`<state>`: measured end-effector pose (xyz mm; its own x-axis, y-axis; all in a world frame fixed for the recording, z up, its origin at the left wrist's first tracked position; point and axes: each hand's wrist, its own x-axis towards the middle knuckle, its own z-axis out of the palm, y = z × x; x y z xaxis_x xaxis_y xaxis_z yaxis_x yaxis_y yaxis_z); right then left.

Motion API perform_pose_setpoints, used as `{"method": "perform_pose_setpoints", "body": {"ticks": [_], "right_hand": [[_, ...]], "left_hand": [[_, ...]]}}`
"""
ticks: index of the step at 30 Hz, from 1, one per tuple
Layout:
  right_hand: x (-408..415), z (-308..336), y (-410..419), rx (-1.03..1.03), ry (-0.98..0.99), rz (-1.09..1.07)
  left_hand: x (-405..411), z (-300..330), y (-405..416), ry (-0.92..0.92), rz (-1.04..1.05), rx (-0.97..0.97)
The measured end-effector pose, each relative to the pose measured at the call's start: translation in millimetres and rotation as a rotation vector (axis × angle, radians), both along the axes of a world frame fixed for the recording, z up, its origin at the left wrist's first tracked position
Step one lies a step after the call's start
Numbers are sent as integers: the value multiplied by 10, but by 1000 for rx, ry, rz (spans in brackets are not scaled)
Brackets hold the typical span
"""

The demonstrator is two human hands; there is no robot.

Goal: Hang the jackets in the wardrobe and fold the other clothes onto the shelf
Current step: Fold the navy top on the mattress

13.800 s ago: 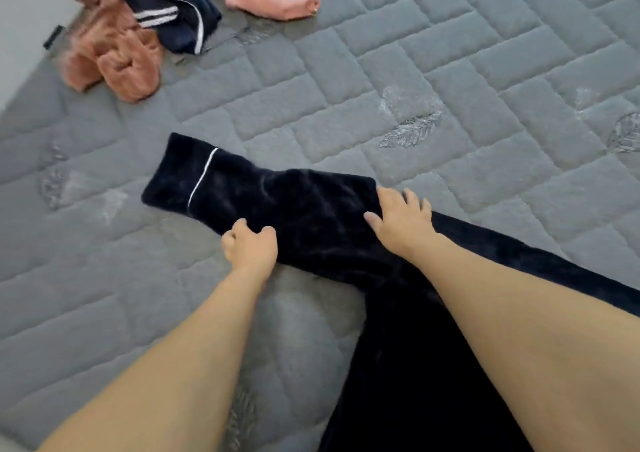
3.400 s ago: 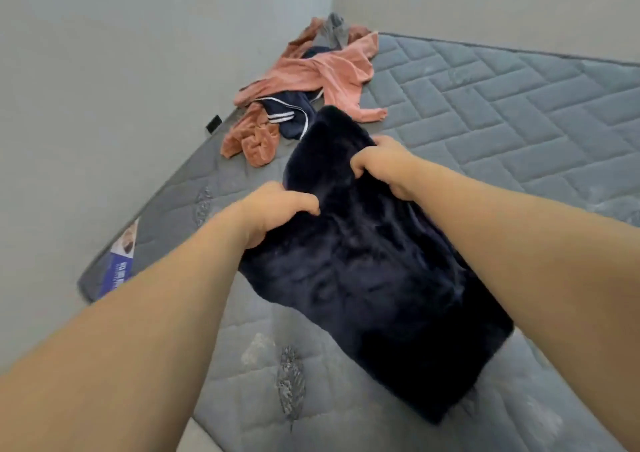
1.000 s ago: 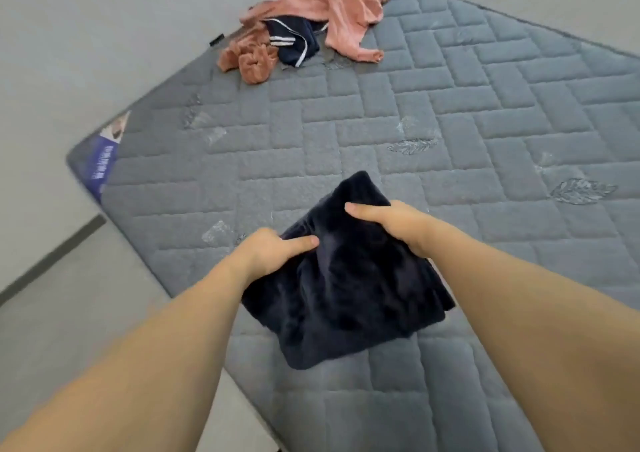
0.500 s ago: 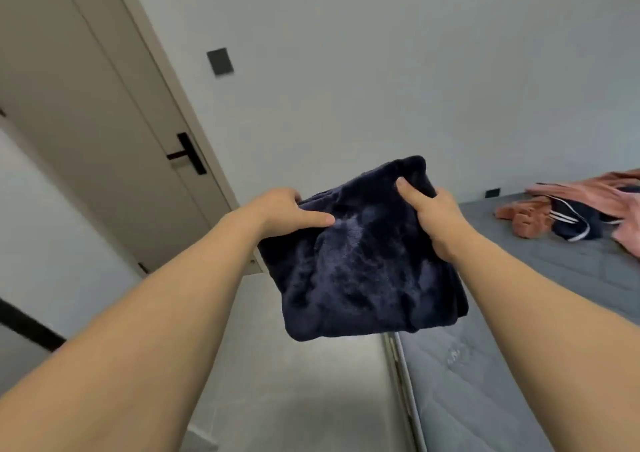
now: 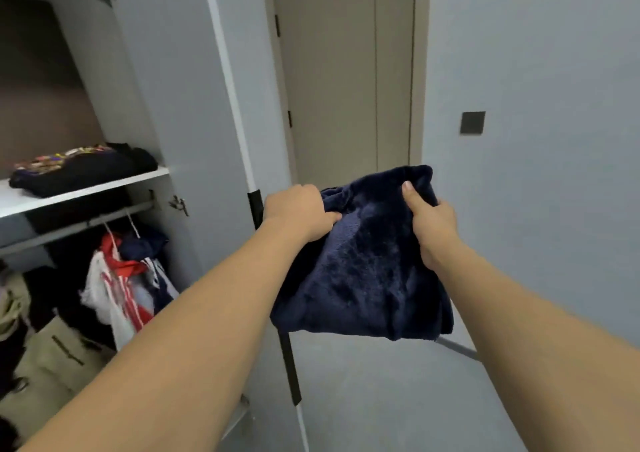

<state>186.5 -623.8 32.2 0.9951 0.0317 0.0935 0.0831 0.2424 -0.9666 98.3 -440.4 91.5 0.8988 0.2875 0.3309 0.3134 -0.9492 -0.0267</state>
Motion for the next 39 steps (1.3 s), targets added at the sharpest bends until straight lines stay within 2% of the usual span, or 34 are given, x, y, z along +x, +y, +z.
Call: {"method": "perform_pose_setpoints", "body": {"ticks": [5,12,16,22,25,27,29,30,33,35,36,39], "right_hand": [[-47,290,936,-17,-78,238],[-567,504,2282,-35,-129,560],[-830,524,2974,-24,-114,660],[-1133,786,4054,4,-124,805],[-1238,1012,4571,58,-65,845],[-1243,1209,4872,107,-10,864],[-1202,1429,5154,140,8,865],[-1177,1551,5284,144,7,858],[-1087,1894,5656,187,9,856],[-1011,2089,5896,225,21,863],[-968,2168,6021,235,19,864],[-798,2353,6432,255,11,858]], "left_hand": [[-535,193,675,-28,253,-53],[-1430,340,1482,-89,629,3],[-1794,399,1884,-84,805,27],[-2211,570,2635,-130,959,76],[-2397,739,3067,-221,1006,95],[-2519,877,3363,-390,1016,96],[-2612,1002,3670,-657,958,-7],[-2652,1055,3816,-798,902,-126],[-2704,1146,4273,-1102,733,-663],[-2651,1198,4510,-1058,655,-976],[-2618,1232,4615,-998,625,-1041],[-2505,1413,4940,-984,637,-1002]]}}
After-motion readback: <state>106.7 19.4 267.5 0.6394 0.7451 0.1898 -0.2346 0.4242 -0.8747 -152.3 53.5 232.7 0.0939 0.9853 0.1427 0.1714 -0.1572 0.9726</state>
